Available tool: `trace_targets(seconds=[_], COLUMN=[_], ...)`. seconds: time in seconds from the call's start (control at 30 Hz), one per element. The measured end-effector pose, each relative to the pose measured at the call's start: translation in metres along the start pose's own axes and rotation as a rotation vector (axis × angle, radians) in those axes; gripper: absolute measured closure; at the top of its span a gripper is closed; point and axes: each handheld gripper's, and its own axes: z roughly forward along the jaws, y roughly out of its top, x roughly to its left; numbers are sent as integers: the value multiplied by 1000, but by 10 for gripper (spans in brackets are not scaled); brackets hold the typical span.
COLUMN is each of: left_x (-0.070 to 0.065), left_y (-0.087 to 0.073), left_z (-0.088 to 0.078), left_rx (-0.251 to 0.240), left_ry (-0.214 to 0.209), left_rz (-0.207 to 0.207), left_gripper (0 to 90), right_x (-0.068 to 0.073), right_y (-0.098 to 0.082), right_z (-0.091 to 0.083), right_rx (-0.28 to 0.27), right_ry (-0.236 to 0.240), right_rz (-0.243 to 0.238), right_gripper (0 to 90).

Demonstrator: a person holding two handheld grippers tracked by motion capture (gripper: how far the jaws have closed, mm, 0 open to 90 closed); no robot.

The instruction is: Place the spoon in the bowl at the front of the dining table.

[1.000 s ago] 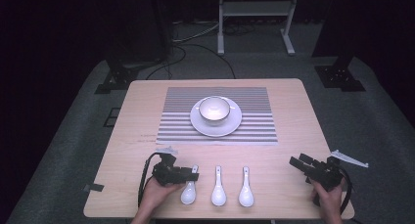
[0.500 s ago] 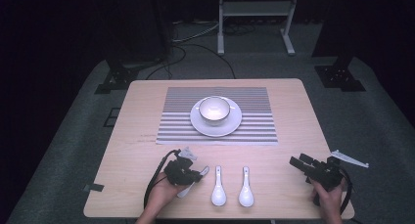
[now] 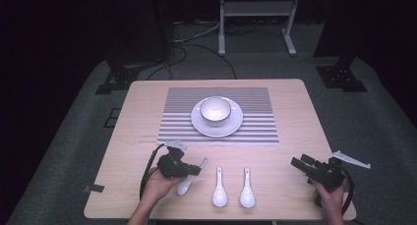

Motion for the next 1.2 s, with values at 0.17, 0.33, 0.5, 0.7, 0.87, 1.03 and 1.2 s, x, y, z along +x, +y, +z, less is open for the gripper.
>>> trace_targets(seconds=[0.17, 0.33, 0.5, 0.7, 0.87, 1.03, 1.2], left_x=[6, 14, 19, 22, 28, 34, 40], left_y=[4, 8, 17, 29, 41, 51, 63], left_z=[-12, -17, -19, -20, -20, -21, -23], left_rx=[-59, -102, -127, -143, -159, -180, -195], left_ry=[-34, -62, -75, -88, -102, -105, -101], left_rz=[-29, -63, -80, -96, -116, -134, -148], left_gripper=[851, 851, 852, 851, 851, 851, 850], right_x=[0, 0, 0, 0, -1, -1, -1], right_y=[0, 0, 0, 0, 0, 0, 0], right_z=[0, 0, 0, 0, 0, 0, -1], right_rx=[1, -1, -1, -3, -4, -4, -6], right_ry=[-1, 0, -1, -1, 0, 0, 0], right_rz=[0, 0, 2, 3, 4, 4, 6], right_gripper=[221, 221, 221, 221, 221, 221, 221])
